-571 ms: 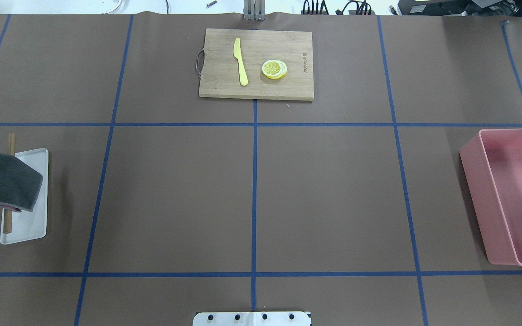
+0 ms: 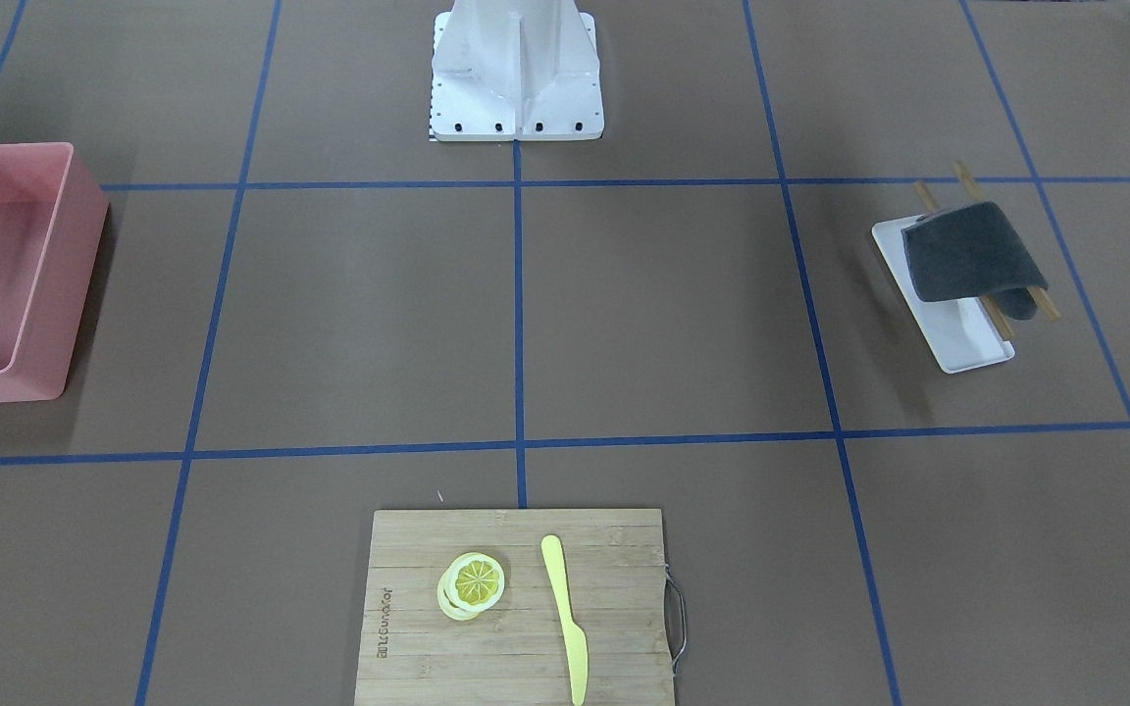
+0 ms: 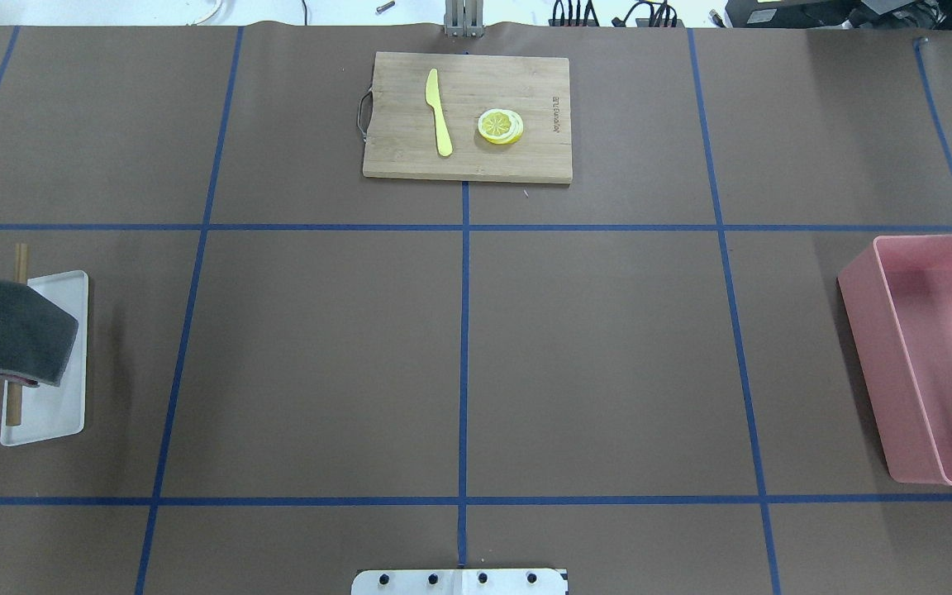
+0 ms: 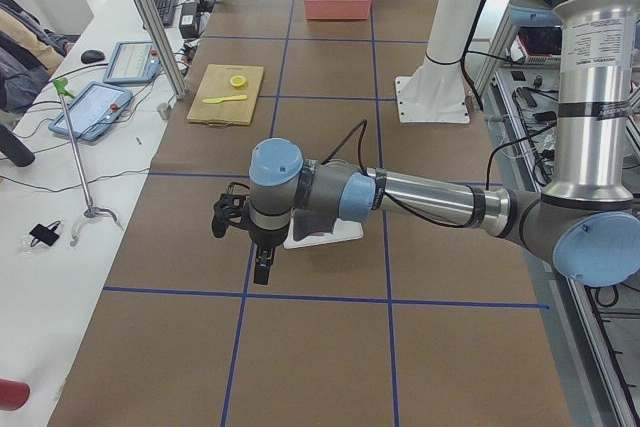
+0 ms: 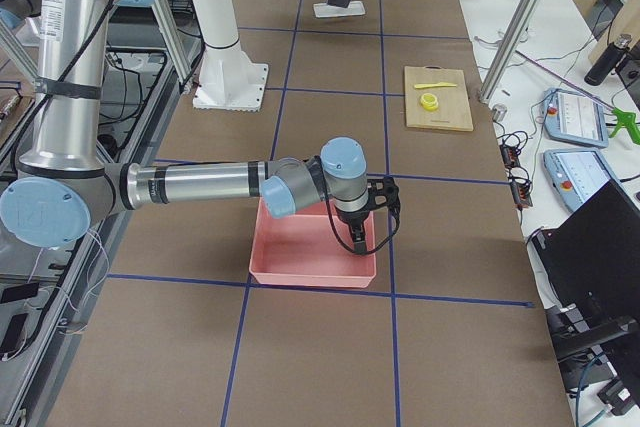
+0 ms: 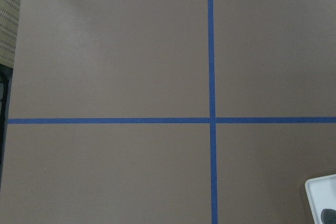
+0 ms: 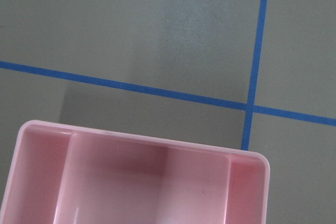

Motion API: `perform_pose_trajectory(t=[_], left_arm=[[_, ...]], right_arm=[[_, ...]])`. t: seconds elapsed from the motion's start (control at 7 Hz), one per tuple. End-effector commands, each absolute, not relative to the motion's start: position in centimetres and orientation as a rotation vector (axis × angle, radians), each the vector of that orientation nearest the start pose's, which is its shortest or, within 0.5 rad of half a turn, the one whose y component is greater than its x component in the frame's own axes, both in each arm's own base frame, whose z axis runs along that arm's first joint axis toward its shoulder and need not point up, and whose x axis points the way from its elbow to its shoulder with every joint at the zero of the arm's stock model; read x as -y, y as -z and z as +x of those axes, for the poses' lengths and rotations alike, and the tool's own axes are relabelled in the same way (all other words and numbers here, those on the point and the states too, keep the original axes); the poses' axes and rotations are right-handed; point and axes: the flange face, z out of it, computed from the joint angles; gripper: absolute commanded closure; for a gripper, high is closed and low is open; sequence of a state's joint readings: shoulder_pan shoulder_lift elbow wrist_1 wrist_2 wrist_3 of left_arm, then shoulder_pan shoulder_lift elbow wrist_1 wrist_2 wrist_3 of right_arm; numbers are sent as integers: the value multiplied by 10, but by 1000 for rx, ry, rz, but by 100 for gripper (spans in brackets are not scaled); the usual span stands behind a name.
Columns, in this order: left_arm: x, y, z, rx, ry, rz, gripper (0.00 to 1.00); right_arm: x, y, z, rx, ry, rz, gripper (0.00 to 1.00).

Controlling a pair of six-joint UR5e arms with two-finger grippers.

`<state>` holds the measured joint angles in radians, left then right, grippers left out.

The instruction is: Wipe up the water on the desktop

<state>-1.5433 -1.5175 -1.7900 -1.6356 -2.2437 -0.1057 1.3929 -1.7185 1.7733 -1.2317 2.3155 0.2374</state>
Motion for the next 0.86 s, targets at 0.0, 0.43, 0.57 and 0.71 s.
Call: perform_pose_trajectory(t=[0.0,0.43,0.57,0.71], left_arm=[[482,-573,-48,-697,-18,171,2],[481,-558,-1,-877,79,42,2],[481,-541,49,-900,108,6,2],[478,-534,79,-919,190,-46,2]], right_arm=[[453,-606,-20,866,93,164,0],[454,-602,-22,871,101,171,0],[456,-596,-24,894,110,174,0],[456,-594,-25,905,116,175,0]])
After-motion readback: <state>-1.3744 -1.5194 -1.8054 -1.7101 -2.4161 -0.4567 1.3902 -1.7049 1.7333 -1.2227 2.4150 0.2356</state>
